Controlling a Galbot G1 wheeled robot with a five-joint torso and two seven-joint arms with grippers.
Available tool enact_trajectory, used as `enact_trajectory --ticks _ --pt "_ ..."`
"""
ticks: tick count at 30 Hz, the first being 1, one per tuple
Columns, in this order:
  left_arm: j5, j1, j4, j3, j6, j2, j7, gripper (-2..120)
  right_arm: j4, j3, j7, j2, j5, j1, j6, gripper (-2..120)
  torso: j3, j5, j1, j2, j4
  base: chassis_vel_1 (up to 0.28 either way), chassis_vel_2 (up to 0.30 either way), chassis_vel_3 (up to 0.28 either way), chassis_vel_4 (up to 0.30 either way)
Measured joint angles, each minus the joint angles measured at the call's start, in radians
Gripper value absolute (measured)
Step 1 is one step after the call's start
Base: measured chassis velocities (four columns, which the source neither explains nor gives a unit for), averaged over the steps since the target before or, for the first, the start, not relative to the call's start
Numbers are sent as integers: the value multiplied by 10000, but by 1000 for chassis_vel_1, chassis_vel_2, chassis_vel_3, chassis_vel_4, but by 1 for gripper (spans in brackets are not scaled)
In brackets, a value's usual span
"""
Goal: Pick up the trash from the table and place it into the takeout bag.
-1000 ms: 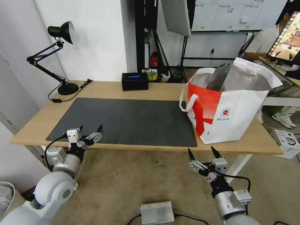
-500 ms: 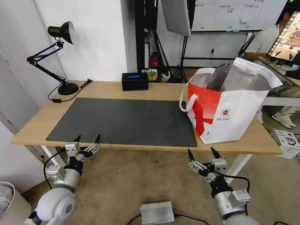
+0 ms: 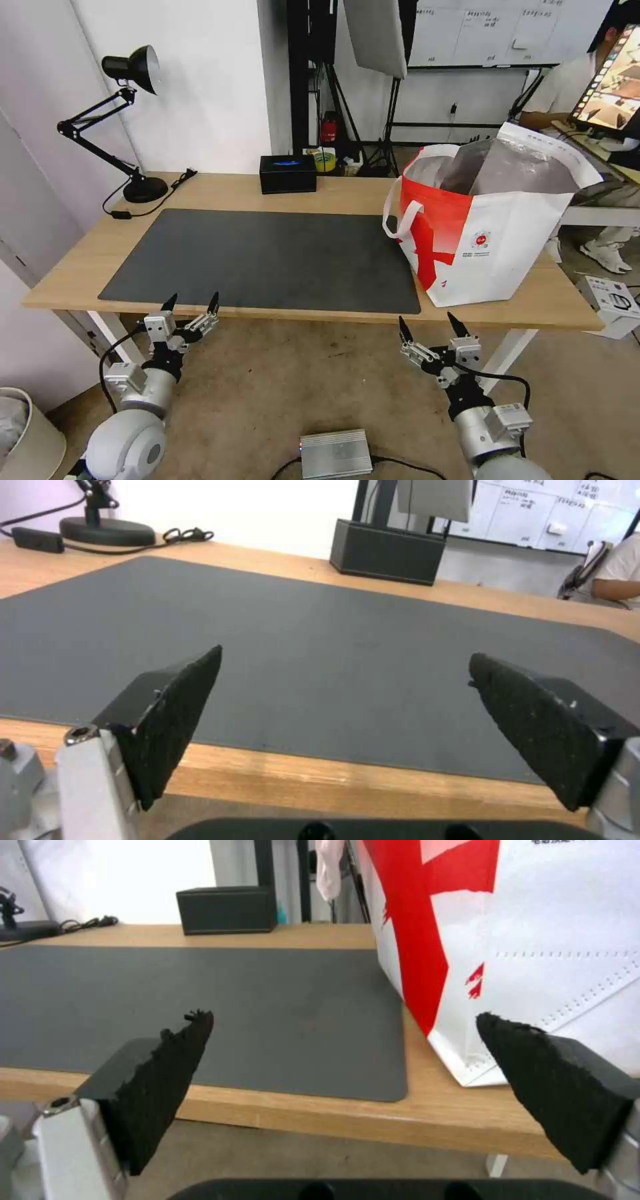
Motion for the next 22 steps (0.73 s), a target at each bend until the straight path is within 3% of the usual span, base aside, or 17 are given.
enact_trajectory --ticks 22 --pt "-11 -14 -1 8 15 12 -21 100 56 68 -159 217 -7 -67 26 100 0 -1 0 0 0 0 0 0 0"
